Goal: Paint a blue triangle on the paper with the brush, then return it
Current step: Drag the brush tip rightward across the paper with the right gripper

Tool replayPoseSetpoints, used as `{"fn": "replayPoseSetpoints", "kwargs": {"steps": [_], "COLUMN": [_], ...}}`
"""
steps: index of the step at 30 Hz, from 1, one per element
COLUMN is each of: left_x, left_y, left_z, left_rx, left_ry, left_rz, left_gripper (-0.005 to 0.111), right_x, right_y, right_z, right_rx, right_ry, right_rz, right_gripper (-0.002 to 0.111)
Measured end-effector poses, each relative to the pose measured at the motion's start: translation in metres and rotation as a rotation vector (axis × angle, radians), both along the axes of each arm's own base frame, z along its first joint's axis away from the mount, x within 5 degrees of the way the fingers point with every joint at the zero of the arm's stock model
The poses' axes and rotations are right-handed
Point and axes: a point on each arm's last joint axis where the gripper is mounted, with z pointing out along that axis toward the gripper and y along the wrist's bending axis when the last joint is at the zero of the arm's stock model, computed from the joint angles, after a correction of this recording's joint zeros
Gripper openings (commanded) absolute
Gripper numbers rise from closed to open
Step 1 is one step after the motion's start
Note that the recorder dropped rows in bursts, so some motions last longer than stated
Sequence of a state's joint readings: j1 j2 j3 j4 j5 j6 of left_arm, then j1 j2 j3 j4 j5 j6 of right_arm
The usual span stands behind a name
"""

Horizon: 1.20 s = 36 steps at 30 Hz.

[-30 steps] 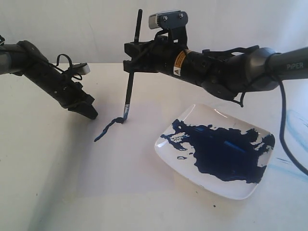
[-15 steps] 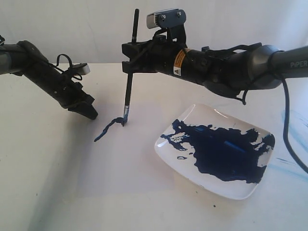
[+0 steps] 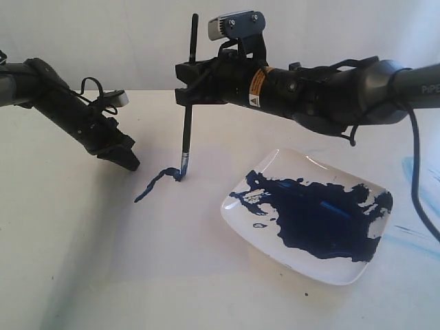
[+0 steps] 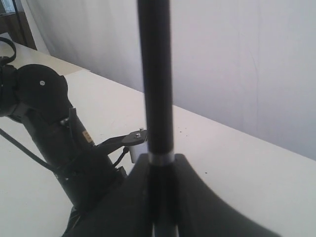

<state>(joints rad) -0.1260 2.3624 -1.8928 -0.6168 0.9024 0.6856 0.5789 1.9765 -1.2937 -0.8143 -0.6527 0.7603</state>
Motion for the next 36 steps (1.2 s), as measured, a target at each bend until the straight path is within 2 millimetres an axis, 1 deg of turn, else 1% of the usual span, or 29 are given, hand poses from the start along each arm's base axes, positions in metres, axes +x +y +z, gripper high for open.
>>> {"fn": "replayPoseSetpoints", "kwargs": {"steps": [16, 27, 36], "left_x": [0.0, 0.0, 0.0], "left_y": [0.0, 0.0, 0.0], "left_z": [0.0, 0.0, 0.0], "left_rx": [0.0, 0.0, 0.0], "left_ry": [0.0, 0.0, 0.0], "left_rz": [0.0, 0.0, 0.0], "left_gripper": [0.0, 0.0, 0.0], "right_x": [-0.0033, -0.0045, -0.0064], "right_y": [0.0, 0.0003, -0.0018], "right_z": [0.0041, 0.0024, 0.0075], "right_rx": [-0.009, -0.027, -0.054], "right_ry": [0.004, 0.016, 0.01], "right_rz": [0.023, 0.036, 0.03], "right_gripper": [0.0, 0.0, 0.0]}}
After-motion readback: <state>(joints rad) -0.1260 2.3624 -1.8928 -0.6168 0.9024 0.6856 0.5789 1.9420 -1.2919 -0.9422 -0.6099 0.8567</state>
